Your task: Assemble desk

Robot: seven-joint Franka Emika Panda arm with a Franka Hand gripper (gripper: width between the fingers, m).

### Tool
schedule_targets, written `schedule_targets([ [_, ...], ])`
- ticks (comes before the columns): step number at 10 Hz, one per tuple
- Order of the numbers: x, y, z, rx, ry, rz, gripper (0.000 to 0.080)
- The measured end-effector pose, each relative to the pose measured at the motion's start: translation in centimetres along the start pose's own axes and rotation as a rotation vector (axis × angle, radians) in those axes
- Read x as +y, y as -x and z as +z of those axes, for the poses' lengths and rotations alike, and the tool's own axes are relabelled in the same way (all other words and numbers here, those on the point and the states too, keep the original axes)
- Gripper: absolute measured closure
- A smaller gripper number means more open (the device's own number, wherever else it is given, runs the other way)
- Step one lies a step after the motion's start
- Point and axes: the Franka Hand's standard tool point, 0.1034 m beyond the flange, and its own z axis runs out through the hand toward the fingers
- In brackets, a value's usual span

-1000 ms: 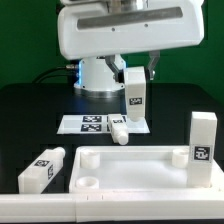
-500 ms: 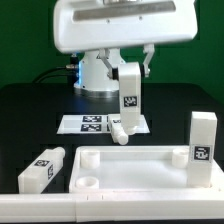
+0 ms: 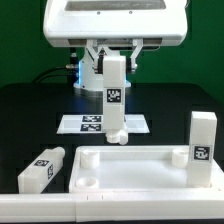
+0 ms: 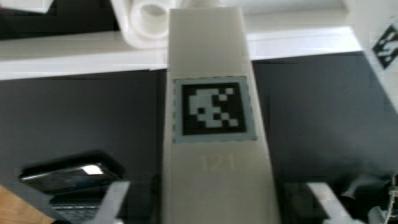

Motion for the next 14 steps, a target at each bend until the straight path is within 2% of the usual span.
schedule_targets([
  [2, 3.4, -1.8, 1.0, 0.003, 0.021, 0.003, 0.0514],
  [3, 4.4, -1.5, 2.0, -0.007, 0.028, 0.014, 0.0514],
  [4, 3.9, -1.5, 2.2, -0.009, 0.020, 0.033, 0.0514],
  [5, 2.0, -1.5, 1.9, -0.007, 0.006, 0.046, 0.0514],
  [8, 2.6, -1.3, 2.3, -0.014, 0.017, 0.034, 0.0514],
  [10, 4.2, -2.1, 3.9, -0.013, 0.031, 0.055, 0.0514],
  [11, 4.3, -2.2, 4.6, -0.016, 0.032, 0.058, 0.0514],
  [14, 4.3, -1.5, 5.1, -0.024, 0.036, 0.056, 0.0514],
])
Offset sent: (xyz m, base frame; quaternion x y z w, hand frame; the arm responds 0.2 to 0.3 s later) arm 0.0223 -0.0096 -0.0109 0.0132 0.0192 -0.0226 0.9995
